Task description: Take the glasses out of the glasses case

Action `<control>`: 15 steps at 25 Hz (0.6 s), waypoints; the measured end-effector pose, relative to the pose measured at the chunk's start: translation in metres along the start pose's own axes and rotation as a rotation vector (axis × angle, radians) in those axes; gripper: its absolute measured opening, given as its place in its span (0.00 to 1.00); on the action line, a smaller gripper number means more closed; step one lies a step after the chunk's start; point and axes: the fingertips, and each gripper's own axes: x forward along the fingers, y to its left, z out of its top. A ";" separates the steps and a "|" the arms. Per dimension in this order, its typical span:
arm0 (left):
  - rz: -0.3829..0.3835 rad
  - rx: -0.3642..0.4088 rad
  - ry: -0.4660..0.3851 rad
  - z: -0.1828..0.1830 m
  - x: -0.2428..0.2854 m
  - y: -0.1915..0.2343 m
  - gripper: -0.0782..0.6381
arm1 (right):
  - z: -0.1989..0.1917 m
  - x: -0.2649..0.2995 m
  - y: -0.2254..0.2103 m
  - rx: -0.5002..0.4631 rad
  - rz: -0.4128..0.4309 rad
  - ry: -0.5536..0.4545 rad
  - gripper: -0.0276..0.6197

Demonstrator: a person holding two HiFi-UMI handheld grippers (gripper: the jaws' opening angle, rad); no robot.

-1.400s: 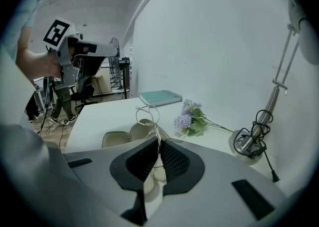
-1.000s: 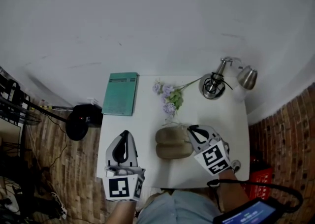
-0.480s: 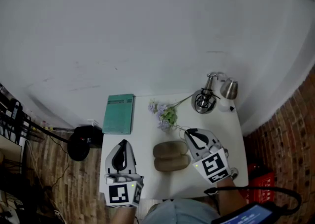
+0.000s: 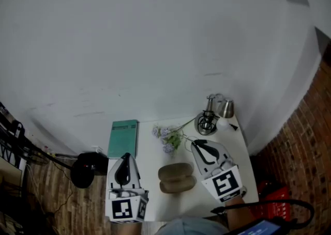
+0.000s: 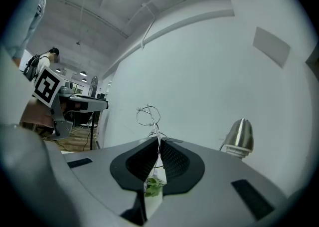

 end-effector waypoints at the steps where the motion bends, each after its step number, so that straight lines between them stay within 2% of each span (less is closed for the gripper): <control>1: -0.006 0.004 -0.021 0.005 0.001 -0.001 0.12 | 0.006 -0.003 -0.003 -0.008 -0.011 -0.015 0.10; 6: -0.019 0.021 -0.070 0.027 0.003 -0.007 0.12 | 0.035 -0.017 -0.016 -0.007 -0.066 -0.087 0.10; 10: -0.018 0.013 -0.070 0.039 0.001 -0.011 0.12 | 0.058 -0.028 -0.022 -0.016 -0.110 -0.148 0.10; 15: -0.045 0.035 -0.152 0.057 -0.003 -0.016 0.12 | 0.075 -0.041 -0.027 -0.025 -0.153 -0.186 0.10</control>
